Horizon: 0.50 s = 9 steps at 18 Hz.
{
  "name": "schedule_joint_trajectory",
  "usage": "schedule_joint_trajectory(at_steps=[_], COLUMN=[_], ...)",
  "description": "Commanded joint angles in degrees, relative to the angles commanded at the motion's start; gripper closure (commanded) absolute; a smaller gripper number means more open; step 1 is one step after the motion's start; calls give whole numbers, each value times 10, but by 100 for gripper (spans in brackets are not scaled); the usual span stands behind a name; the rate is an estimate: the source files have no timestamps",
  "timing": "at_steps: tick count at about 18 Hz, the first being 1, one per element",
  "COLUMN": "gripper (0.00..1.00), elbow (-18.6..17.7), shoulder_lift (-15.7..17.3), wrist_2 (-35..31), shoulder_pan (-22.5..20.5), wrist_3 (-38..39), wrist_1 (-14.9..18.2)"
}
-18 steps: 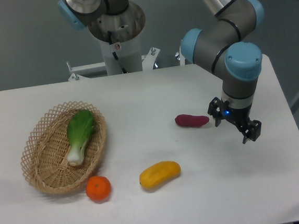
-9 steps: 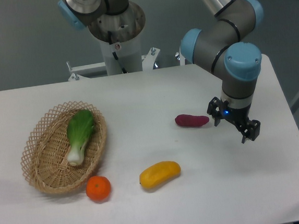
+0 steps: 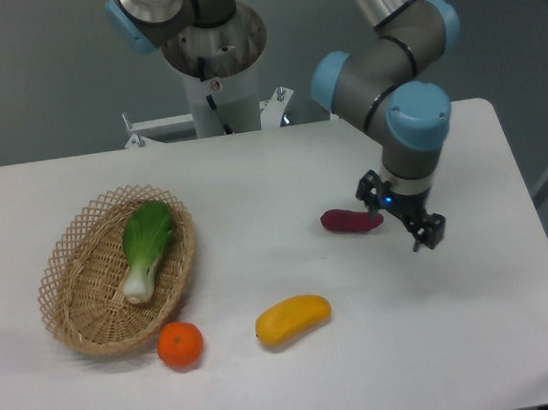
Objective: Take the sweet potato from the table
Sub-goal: 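Move the open gripper over the purple sweet potato and lower it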
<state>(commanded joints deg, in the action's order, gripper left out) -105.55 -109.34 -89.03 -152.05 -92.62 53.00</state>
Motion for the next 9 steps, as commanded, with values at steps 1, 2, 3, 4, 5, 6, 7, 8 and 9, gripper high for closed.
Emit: schedule_joint_trajectory(at_steps=[1, 2, 3, 4, 5, 6, 7, 8, 9], gripper=[0, 0, 0, 0, 0, 0, 0, 0, 0], elbow=[-13, -24, -31, -39, -46, -49, -52, -55, -62], shoulder_lift=[2, 2, 3, 3, 3, 3, 3, 3, 2], wrist_2=[-1, -1, -1, -1, -1, -1, -1, -1, -1], shoulder_pan=[2, 2, 2, 3, 3, 4, 4, 5, 5], wrist_3=[-18, -38, -57, -76, -88, -92, -94, -99, -109], wrist_1=[0, 0, 0, -1, -1, -3, -4, -4, -5])
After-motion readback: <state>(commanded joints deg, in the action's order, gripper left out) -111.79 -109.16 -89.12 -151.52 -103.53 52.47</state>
